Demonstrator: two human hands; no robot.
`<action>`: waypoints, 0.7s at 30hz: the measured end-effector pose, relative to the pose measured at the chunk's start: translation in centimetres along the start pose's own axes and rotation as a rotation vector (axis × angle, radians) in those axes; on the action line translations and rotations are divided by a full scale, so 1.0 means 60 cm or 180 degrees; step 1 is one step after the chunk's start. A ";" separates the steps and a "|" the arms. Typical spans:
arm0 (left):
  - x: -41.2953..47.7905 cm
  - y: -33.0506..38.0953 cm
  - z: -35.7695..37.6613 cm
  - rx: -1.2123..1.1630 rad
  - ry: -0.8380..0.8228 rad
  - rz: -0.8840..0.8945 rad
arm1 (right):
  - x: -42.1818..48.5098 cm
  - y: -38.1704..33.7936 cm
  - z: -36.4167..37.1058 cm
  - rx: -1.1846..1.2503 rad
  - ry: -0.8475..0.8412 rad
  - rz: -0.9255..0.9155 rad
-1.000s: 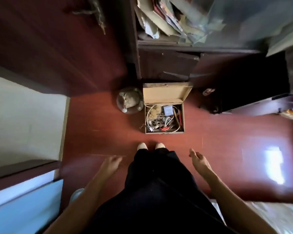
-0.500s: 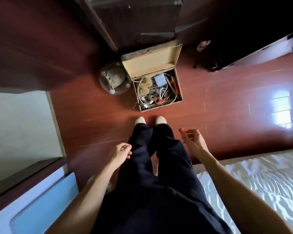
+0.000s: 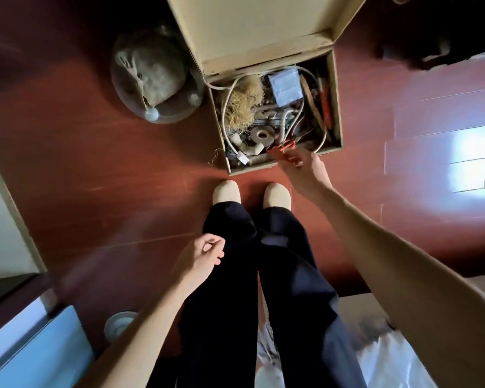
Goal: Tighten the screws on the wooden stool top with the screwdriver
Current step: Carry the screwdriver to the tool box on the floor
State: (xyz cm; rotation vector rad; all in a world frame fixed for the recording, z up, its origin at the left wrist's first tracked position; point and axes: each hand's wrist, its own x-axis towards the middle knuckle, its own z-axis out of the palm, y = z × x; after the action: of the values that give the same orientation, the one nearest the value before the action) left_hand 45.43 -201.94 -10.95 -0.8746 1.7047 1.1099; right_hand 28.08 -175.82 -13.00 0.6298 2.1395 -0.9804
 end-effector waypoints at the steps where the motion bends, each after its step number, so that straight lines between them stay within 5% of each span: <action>1: 0.035 -0.025 0.004 0.0013 0.0012 -0.0083 | 0.043 0.009 0.028 -0.0186 -0.0049 -0.0099; 10: 0.242 -0.102 0.018 -0.0453 0.0477 -0.0619 | 0.301 0.045 0.197 -0.1528 -0.0216 -0.0564; 21: 0.331 -0.092 0.034 -0.0332 0.0426 -0.0336 | 0.350 0.084 0.233 -0.1630 -0.0179 -0.0665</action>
State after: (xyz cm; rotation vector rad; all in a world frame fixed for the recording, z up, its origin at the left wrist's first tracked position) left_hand 44.01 -203.65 -31.55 -1.1136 1.6993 1.0978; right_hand 23.28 -180.94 -37.79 0.1291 2.3097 -0.5043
